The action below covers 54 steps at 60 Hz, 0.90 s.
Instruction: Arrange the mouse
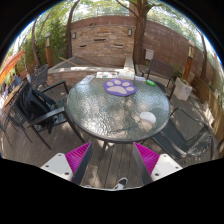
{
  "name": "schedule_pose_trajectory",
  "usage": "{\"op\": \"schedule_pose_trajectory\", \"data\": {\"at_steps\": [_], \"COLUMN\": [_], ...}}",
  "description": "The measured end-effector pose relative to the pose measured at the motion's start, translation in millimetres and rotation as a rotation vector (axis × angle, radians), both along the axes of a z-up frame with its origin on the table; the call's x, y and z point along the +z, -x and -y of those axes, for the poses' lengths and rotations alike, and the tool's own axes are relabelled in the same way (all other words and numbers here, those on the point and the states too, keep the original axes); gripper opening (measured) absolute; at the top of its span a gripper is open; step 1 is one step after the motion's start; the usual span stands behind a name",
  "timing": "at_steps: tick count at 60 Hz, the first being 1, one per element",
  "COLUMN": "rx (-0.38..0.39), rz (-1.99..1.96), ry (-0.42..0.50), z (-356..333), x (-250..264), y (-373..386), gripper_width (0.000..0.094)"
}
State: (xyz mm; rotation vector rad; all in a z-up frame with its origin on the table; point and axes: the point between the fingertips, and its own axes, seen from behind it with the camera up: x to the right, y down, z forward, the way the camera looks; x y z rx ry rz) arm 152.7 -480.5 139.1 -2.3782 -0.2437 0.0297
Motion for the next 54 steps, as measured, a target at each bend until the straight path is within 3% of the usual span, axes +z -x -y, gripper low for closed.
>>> {"op": "schedule_pose_trajectory", "data": {"at_steps": [11, 18, 27, 34, 45, 54], "rx": [-0.117, -0.143, -0.134, -0.106, -0.056, -0.063], "rz": [0.041, 0.052, 0.056, 0.029, -0.015, -0.016], "ry": [-0.034, -0.061, -0.097, -0.070, -0.088, -0.107], "z": [-66, -119, -187, -222, -264, -296], "x": [-47, -78, -117, -144, -150, -152], "y": [-101, -148, -185, -196, -195, -202], "gripper_width": [0.0840, 0.0852, 0.0847, 0.0844, 0.0844, 0.0833]}}
